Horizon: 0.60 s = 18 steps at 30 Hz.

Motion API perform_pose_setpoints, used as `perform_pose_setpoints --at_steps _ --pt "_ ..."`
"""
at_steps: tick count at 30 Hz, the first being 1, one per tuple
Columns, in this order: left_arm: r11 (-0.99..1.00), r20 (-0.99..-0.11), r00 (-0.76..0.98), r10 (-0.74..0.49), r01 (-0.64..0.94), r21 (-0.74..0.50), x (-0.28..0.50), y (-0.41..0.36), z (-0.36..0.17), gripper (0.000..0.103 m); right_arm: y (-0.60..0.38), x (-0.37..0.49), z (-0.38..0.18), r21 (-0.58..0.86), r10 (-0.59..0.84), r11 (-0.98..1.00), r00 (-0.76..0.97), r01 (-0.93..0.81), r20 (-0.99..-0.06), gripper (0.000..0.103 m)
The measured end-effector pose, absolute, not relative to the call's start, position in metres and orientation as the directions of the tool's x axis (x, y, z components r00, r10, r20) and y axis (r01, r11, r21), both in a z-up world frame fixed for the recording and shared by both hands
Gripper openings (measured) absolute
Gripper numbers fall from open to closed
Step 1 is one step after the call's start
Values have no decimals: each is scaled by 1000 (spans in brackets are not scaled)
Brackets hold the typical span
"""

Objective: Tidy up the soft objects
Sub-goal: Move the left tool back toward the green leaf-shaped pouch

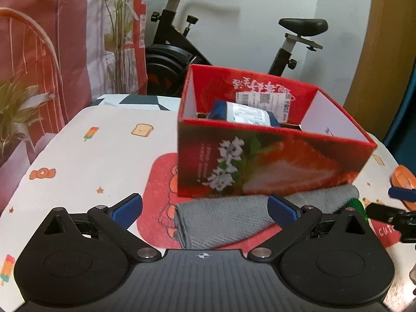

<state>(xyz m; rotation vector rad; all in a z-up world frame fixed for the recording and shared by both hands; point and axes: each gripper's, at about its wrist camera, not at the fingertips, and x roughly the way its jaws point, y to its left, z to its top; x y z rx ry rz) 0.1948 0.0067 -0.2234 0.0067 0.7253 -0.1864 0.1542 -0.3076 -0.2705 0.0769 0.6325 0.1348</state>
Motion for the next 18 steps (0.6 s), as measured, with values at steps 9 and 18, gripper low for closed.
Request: perform_pose_setpoints --at_steps 9,18 --pt "972 -693 690 -206 228 -61 181 -5 -243 103 -317 149 -307 132 157 987 755 -94 -636 78" --pt "970 -710 671 -211 232 -69 181 -5 -249 103 -314 154 -313 139 183 983 740 -122 -647 74"
